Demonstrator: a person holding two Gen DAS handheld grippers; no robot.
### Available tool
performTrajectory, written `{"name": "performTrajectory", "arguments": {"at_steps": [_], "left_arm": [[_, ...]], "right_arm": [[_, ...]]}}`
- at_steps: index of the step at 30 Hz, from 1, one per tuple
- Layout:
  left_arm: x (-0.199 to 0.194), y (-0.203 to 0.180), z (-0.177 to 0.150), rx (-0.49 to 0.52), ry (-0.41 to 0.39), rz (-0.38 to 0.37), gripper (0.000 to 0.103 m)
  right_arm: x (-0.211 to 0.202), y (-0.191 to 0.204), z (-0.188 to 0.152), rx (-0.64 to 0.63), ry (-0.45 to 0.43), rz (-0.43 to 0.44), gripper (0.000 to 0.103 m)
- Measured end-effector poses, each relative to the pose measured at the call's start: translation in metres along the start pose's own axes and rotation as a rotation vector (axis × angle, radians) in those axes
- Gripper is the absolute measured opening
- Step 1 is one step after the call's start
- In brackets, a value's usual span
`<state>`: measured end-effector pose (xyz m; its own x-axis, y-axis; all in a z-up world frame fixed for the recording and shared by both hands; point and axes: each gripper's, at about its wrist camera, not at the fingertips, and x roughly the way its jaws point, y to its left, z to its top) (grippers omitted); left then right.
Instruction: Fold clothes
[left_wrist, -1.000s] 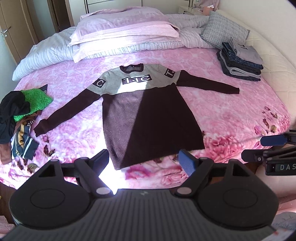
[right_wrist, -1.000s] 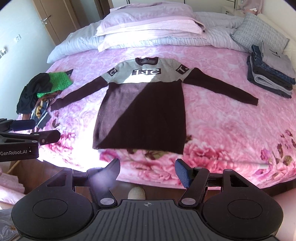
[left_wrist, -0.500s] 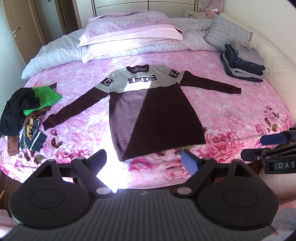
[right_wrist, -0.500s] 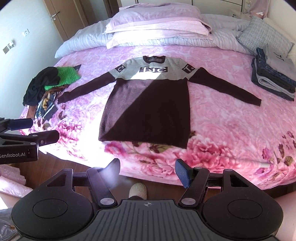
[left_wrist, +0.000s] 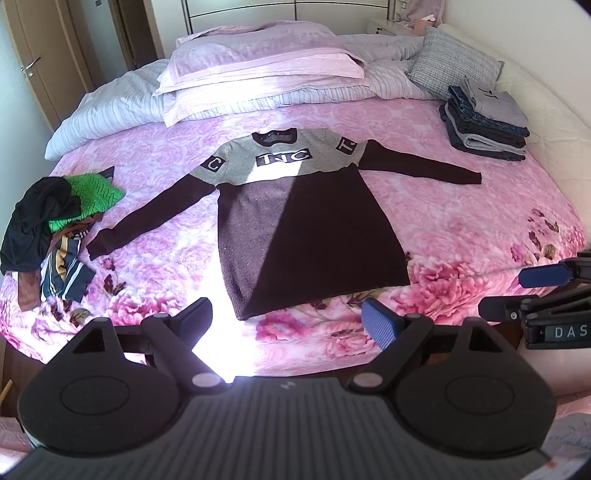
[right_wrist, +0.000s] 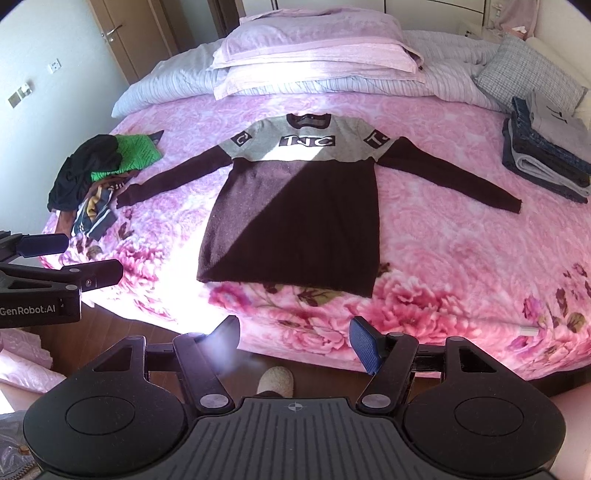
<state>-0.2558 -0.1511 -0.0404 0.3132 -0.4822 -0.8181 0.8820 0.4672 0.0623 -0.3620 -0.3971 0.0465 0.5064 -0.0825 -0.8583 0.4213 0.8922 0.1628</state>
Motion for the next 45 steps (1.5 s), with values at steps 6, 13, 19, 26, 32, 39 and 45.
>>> {"name": "performTrajectory", "arguments": {"at_steps": [6, 13, 19, 26, 32, 39, 45], "left_arm": [[0.002, 0.001, 0.004, 0.01, -0.003, -0.001, 0.086], [0.0, 0.006, 0.0, -0.003, -0.009, 0.004, 0.087], [0.0, 0.013, -0.001, -0.032, -0.016, 0.007, 0.089], [0.013, 0.023, 0.016, -0.045, -0.037, 0.004, 0.094], [0.044, 0.061, 0.042, -0.147, -0.043, -0.054, 0.094], [0.116, 0.136, 0.08, -0.291, -0.005, -0.025, 0.093], [0.194, 0.206, 0.103, -0.328, 0.079, 0.023, 0.089]], "right_arm": [[0.0, 0.0, 0.001, 0.003, -0.001, 0.002, 0.063], [0.005, 0.005, 0.004, -0.022, 0.006, 0.014, 0.063], [0.011, 0.007, 0.008, -0.038, 0.013, 0.015, 0.063], [0.024, -0.003, 0.028, 0.0, -0.004, -0.007, 0.063], [0.04, -0.027, 0.067, 0.099, -0.066, -0.024, 0.063], [0.079, -0.056, 0.137, 0.198, -0.051, -0.085, 0.063], [0.119, -0.052, 0.191, 0.153, -0.001, -0.235, 0.063]]}}
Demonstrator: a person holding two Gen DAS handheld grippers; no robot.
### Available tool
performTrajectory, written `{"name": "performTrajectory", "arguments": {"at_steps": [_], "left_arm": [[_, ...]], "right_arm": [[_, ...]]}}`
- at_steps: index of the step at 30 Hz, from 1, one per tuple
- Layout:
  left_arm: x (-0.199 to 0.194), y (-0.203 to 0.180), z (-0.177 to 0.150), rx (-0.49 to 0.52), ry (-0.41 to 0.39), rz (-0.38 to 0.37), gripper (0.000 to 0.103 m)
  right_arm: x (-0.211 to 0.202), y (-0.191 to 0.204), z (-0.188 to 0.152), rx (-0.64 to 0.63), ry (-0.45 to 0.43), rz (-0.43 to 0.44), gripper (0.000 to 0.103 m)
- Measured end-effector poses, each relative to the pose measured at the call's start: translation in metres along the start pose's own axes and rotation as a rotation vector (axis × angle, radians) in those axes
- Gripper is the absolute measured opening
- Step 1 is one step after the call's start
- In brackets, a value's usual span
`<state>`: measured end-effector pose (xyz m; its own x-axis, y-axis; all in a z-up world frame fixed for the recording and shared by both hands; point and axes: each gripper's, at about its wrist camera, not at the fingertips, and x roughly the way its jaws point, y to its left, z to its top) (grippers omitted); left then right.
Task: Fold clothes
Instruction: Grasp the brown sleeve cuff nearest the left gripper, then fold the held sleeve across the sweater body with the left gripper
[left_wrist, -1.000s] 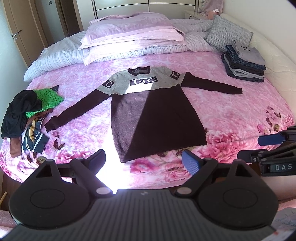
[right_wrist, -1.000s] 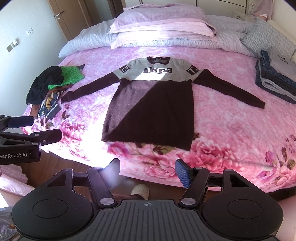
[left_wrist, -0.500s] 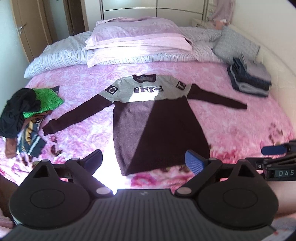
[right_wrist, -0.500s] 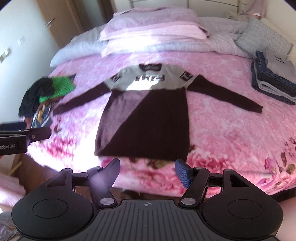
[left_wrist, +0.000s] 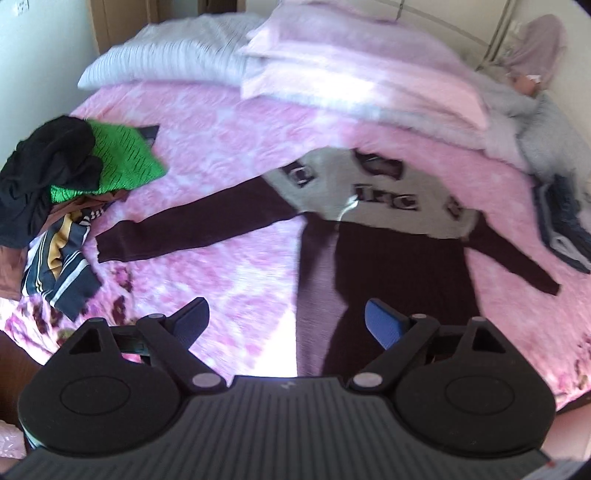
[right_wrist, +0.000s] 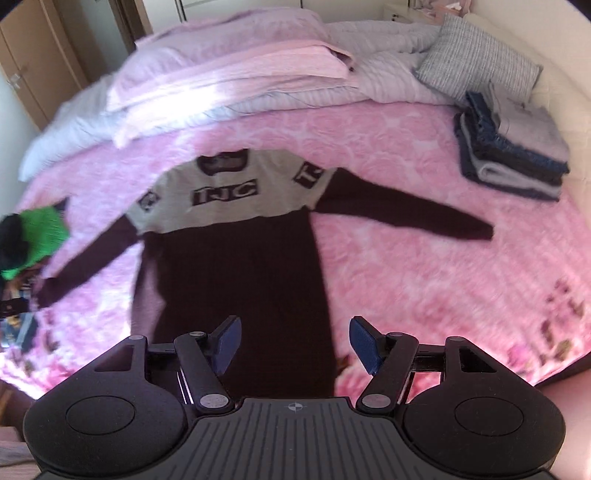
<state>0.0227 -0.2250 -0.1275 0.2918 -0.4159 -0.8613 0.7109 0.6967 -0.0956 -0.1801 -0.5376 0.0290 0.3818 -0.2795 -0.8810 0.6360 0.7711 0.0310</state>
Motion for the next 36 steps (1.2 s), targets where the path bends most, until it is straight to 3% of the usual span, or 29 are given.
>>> {"name": "performTrajectory", "arguments": {"at_steps": [6, 9, 14, 19, 25, 27, 29, 33, 36], "left_arm": [[0.085, 0.062, 0.022, -0.006, 0.064, 0.075, 0.083], [0.126, 0.095, 0.02, -0.065, 0.107, 0.101, 0.076], [0.176, 0.154, 0.009, -0.256, 0.137, 0.145, 0.069], [0.199, 0.203, 0.008, -0.453, 0.088, 0.131, 0.068], [0.227, 0.249, 0.005, -0.748, 0.019, 0.078, 0.065], [0.238, 0.258, 0.003, -0.821, 0.016, 0.067, 0.059], [0.248, 0.266, -0.002, -0.898, 0.016, 0.047, 0.046], [0.258, 0.271, -0.006, -0.973, -0.004, 0.062, 0.038], [0.258, 0.268, -0.001, -0.959, -0.012, 0.112, 0.009]], "right_arm": [[0.02, 0.016, 0.04, -0.013, -0.029, -0.065, 0.063], [0.025, 0.015, 0.056, 0.007, -0.054, -0.088, 0.063], [0.038, 0.006, 0.079, 0.04, -0.056, -0.142, 0.063], [0.054, -0.003, 0.095, 0.071, -0.057, -0.196, 0.063], [0.087, 0.001, 0.117, 0.075, -0.042, -0.17, 0.063], [0.102, 0.007, 0.119, 0.051, -0.026, -0.177, 0.063], [0.116, 0.012, 0.117, 0.029, -0.003, -0.171, 0.063], [0.136, 0.014, 0.109, 0.008, 0.049, -0.146, 0.063], [0.138, 0.004, 0.107, 0.009, 0.052, -0.145, 0.063]]}}
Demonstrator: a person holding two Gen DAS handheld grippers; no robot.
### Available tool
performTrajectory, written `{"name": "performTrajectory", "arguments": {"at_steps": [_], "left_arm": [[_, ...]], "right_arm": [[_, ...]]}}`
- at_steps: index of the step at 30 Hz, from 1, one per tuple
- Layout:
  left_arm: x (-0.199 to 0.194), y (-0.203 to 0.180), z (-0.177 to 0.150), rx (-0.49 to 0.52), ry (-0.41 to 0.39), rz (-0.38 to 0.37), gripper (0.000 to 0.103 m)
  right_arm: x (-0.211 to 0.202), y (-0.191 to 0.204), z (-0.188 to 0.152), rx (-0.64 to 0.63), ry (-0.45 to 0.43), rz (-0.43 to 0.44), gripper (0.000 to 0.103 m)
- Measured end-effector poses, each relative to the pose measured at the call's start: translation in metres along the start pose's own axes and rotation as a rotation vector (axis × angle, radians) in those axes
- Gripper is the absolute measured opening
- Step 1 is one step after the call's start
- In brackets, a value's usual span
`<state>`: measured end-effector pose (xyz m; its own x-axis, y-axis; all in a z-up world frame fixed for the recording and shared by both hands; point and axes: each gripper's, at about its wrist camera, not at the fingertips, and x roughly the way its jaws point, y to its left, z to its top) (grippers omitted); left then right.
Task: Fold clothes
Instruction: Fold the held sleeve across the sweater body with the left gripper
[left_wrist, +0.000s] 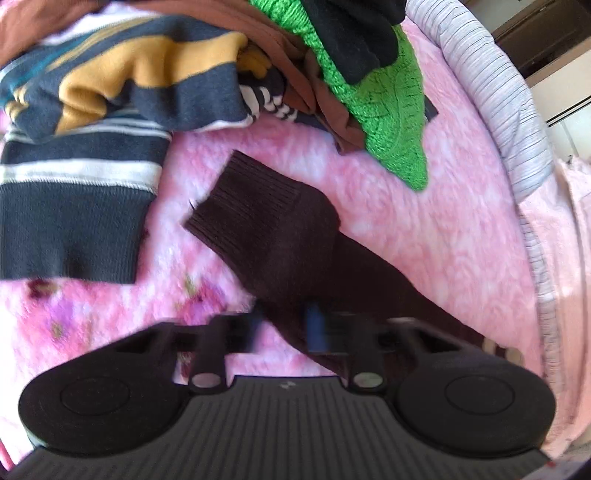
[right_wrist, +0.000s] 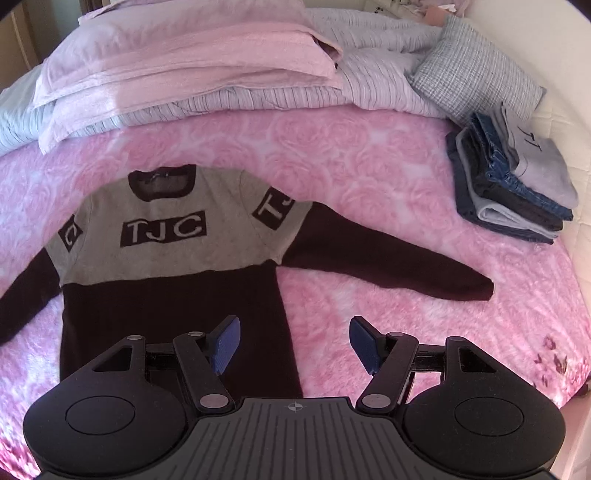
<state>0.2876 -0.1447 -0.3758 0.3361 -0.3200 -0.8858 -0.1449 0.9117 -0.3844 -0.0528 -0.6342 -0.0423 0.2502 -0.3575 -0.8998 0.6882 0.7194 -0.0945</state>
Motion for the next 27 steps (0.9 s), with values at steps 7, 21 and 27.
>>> {"name": "performTrajectory", "arguments": {"at_steps": [7, 21, 27], "left_arm": [[-0.064, -0.12, -0.032, 0.506, -0.224, -0.016, 0.006], [-0.122, -0.312, -0.28, 1.201, -0.026, -0.593, 0.045], [-0.065, -0.268, -0.256, 1.175, 0.031, -0.271, 0.045]], "right_arm": [[0.002, -0.055, -0.001, 0.106, 0.005, -0.03, 0.063], [0.045, -0.111, 0.0, 0.202, 0.046, 0.059, 0.063], [0.099, -0.097, 0.009, 0.263, 0.061, 0.242, 0.062]]}}
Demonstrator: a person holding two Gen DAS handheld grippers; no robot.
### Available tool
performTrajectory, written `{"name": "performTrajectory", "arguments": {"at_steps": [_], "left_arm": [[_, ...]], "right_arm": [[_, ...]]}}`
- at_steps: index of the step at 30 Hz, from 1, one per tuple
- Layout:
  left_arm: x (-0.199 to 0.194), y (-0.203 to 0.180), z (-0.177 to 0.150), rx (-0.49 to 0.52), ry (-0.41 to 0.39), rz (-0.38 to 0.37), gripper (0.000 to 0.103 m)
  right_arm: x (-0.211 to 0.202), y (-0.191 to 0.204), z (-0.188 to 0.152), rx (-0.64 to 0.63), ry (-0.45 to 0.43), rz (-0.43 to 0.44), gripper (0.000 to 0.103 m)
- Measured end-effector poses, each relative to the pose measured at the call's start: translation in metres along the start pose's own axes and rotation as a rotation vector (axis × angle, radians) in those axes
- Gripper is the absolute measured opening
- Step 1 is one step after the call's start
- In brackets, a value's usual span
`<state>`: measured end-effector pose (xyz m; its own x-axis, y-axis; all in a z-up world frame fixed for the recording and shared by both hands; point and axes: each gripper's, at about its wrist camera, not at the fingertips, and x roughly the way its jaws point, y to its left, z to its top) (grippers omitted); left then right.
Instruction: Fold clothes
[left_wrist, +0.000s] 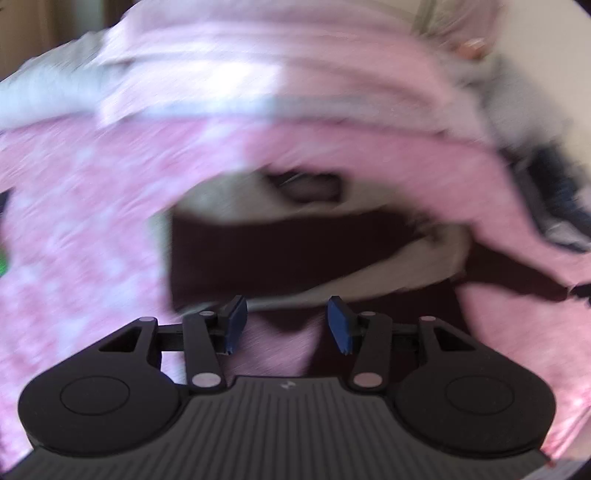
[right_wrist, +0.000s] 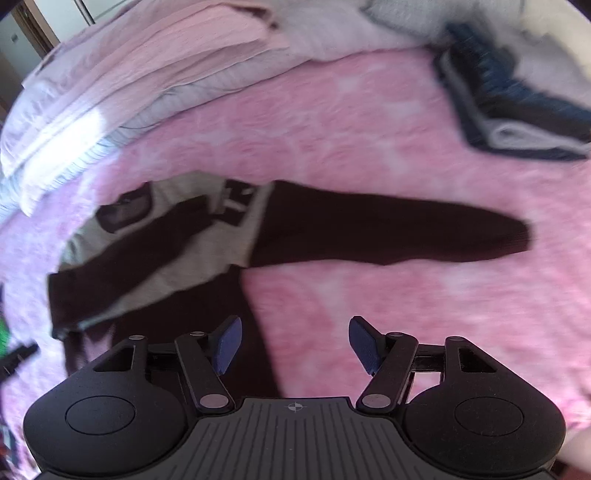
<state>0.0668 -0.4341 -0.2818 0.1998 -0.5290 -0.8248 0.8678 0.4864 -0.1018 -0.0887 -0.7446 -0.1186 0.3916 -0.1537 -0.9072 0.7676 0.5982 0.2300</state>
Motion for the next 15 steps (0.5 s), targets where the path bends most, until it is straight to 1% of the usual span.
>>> {"name": "performTrajectory", "arguments": {"at_steps": [3, 5, 7, 9, 13, 15], "left_arm": [[0.014, 0.031, -0.018, 0.045, 0.031, 0.11, 0.047], [0.027, 0.044, -0.022, 0.062, 0.057, 0.155, 0.048], [0.042, 0.055, -0.025, 0.051, 0.074, 0.163, 0.048], [0.054, 0.064, -0.025, 0.033, 0.083, 0.166, 0.049], [0.072, 0.071, -0.022, -0.003, 0.084, 0.154, 0.05], [0.079, 0.071, -0.02, 0.009, 0.084, 0.145, 0.05]], "right_arm": [[0.033, 0.01, 0.007, 0.032, -0.032, 0.111, 0.059], [0.058, 0.017, 0.016, 0.071, -0.044, 0.175, 0.055], [0.083, 0.023, 0.024, 0.125, -0.053, 0.239, 0.049], [0.105, 0.031, 0.032, 0.176, -0.06, 0.285, 0.047], [0.147, 0.04, 0.043, 0.264, -0.055, 0.305, 0.047], [0.166, 0.043, 0.048, 0.306, -0.043, 0.314, 0.046]]}}
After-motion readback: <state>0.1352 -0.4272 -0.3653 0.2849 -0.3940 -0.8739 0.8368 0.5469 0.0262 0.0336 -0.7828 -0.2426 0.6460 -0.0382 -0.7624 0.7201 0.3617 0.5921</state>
